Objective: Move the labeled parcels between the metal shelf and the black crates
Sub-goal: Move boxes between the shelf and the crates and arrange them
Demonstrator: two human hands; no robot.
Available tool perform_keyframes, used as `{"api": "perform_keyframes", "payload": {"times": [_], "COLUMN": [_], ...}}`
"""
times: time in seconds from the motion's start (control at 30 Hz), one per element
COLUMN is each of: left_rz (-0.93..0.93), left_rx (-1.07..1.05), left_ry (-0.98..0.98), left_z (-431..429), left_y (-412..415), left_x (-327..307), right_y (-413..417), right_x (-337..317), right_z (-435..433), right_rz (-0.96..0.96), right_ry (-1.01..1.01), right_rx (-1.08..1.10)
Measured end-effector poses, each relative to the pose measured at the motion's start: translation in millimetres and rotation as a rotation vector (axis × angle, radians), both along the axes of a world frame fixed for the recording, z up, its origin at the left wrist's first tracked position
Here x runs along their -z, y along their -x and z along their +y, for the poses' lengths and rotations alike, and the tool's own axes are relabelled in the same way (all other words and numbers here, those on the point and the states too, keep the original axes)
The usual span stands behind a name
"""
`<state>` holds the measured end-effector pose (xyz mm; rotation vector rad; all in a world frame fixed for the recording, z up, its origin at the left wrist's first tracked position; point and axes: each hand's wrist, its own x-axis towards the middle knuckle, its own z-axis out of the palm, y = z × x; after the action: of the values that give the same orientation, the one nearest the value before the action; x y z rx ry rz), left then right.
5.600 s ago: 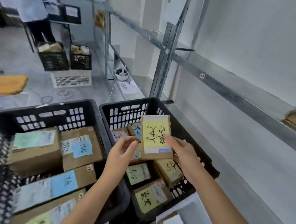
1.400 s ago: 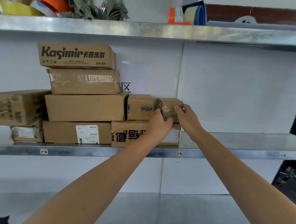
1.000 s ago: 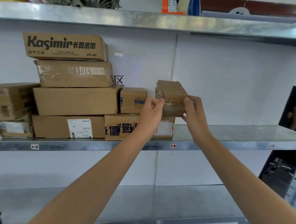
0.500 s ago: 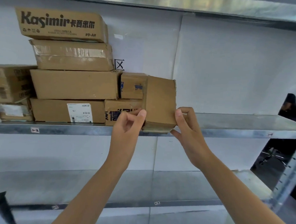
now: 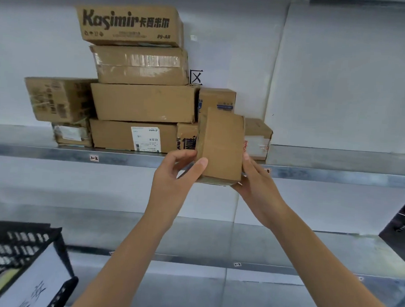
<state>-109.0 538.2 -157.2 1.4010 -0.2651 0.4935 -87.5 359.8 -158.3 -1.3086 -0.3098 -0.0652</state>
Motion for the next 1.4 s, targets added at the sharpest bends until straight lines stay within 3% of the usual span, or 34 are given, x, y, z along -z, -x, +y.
{"api": "perform_keyframes", "payload": {"times": [0.27, 0.43, 0.67, 0.9, 1.1, 1.4], "left_rz": [-0.016, -0.051, 0.063, 0.142, 0.115, 0.076], "left_rx": [-0.083, -0.143, -0.096, -0.097, -0.165, -0.415], "left_ry": [-0.039, -0.071, -0.047, 0.092, -0.001, -0.155], "left_z": [33, 44, 42, 61, 86, 139], "left_y": [7, 15, 25, 27, 29, 30], "left_x": [10, 18, 25, 32, 39, 52], "right_y": [4, 12, 24, 16, 4, -17], "right_x": [3, 1, 17, 13, 18, 31], "right_z": [27, 46, 74, 93, 110, 157], "right_rz": [0.05, -0.087, -0.284, -0.134, 0.113, 0.016], "right_ry": [0.105, 0.155, 0.264, 0.19, 0.176, 0.295], "right_rx": [-0.139, 0.024, 0.209, 0.083, -0.248, -0.213]}}
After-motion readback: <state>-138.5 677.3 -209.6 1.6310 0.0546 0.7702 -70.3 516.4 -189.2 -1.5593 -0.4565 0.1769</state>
